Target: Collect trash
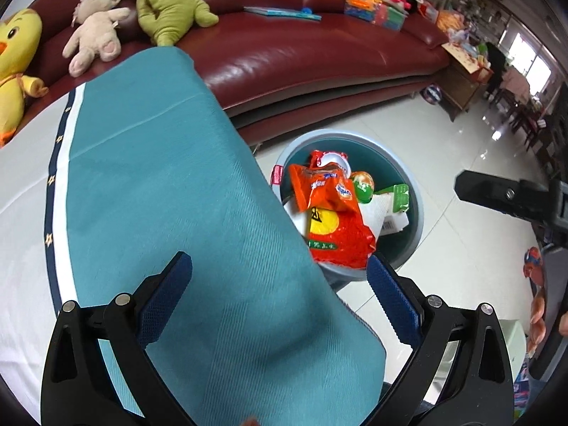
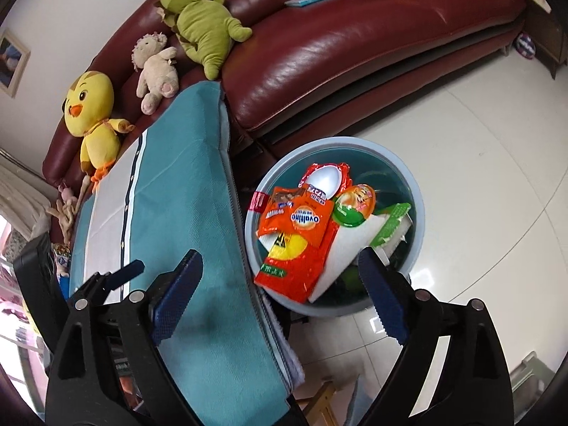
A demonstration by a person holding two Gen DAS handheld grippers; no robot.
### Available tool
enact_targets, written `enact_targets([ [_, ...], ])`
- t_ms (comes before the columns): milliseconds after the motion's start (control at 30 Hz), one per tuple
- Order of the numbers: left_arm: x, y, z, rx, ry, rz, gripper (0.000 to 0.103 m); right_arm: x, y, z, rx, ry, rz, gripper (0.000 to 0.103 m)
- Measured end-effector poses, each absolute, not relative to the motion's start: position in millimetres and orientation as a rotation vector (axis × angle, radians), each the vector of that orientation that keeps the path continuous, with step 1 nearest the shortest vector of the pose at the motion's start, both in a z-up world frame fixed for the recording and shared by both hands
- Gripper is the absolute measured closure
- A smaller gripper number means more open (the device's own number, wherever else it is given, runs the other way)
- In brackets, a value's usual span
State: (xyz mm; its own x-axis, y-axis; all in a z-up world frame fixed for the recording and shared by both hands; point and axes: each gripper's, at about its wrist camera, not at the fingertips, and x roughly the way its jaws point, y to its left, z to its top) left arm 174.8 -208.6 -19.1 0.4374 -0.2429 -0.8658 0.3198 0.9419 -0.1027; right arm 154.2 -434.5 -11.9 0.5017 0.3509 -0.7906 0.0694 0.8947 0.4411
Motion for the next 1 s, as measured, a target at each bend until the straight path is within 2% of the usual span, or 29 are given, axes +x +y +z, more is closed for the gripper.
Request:
enact_targets([
  [67,166.5,-203.9,-15.6,0.077,1.052,-0.345,0.004,143.8,-432.5,-6.4,0.433,1.029,0.167,0.014],
  [500,126.4,-179.7,-0.7,0.034,1.011,-0.306,0.004,95.6,-413.4,16.6,0.331,0.981,0.132,0.014],
  [1000,106.4,-162.1,-2.6,0.031,1.007,-0.236,0.004,75.7,-398.3,7.6,0.274,0.976,0.155,0.014],
])
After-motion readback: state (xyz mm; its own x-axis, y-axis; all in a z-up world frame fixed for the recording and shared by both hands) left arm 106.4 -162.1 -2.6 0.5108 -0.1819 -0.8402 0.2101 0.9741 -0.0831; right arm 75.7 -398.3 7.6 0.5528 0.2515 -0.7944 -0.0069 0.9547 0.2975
